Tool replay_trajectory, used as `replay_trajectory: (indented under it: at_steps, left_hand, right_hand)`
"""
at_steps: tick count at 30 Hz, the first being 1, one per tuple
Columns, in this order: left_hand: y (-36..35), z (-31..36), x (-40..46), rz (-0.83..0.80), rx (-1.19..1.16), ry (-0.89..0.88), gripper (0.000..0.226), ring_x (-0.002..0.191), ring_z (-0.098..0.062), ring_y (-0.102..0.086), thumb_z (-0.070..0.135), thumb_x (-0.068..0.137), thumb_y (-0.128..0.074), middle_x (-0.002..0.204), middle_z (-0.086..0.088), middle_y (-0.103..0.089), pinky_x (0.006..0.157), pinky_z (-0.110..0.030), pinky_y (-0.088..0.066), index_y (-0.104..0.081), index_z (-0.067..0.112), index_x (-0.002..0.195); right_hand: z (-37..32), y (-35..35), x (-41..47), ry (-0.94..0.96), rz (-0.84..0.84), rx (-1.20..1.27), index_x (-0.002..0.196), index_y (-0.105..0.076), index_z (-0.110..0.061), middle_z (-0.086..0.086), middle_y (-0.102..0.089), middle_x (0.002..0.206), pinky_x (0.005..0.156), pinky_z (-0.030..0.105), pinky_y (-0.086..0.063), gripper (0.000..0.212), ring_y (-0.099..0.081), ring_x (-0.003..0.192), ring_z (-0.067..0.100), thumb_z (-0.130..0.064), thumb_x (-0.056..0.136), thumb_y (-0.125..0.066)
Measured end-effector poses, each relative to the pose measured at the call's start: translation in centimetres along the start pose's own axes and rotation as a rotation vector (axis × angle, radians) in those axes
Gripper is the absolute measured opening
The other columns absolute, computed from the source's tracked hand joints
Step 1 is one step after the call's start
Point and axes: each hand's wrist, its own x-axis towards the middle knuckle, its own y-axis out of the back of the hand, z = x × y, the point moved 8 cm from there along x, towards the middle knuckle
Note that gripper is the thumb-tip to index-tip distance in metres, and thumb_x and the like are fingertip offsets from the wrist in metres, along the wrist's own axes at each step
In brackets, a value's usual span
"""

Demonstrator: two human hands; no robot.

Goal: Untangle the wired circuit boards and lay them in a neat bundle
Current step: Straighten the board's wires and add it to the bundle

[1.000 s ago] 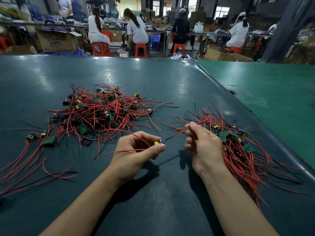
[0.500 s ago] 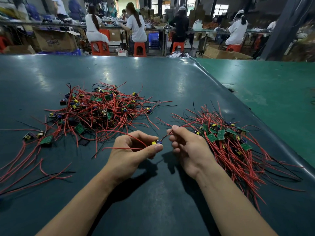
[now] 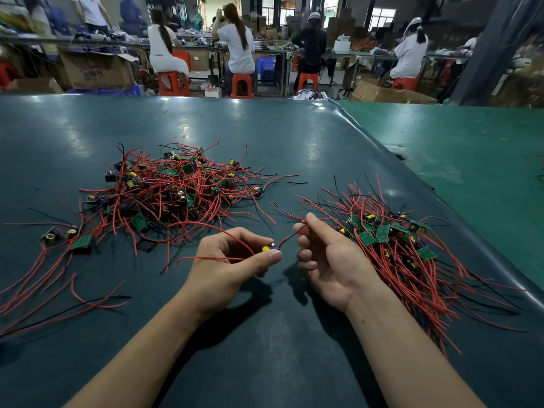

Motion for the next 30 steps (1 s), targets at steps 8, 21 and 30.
replay_trajectory:
  at_steps: [8, 21, 30]
  left_hand:
    - [0.1, -0.1, 0.0, 0.02, -0.011, -0.01, 0.023, 0.053, -0.009, -0.057, 0.015, 0.062, -0.079, 0.062, 0.0, -0.068, 0.053, -0.015, -0.046, -0.069, 0.002, 0.079]
    - [-0.3, 0.0, 0.0, -0.02, -0.022, 0.007, 0.021, 0.055, -0.012, -0.058, 0.015, 0.062, -0.079, 0.063, -0.004, -0.068, 0.055, -0.017, -0.047, -0.071, 0.005, 0.078]
    - [-0.5, -0.2, -0.1, -0.049, -0.011, 0.017, 0.021, 0.058, -0.014, -0.059, 0.015, 0.063, -0.08, 0.066, -0.006, -0.069, 0.057, -0.018, -0.048, -0.072, 0.005, 0.079]
  right_hand:
    - [0.1, -1.4, -0.6, 0.06, -0.169, -0.211, 0.073, -0.079, -0.017, -0.004, -0.065, 0.065, 0.041, 0.016, -0.04, 0.026, -0.054, 0.049, 0.008, -0.041, 0.073, -0.07]
    - [0.0, 0.5, 0.6, 0.017, 0.013, -0.011, 0.065, -0.073, -0.011, -0.003, -0.055, 0.054, 0.035, 0.015, -0.028, 0.038, -0.042, 0.039, 0.006, -0.027, 0.096, -0.056]
    - [-0.8, 1.5, 0.6, 0.051, 0.122, 0.146, 0.051, -0.053, -0.015, -0.004, -0.039, 0.043, 0.03, 0.014, -0.02, 0.045, -0.028, 0.031, 0.006, -0.023, 0.096, -0.05]
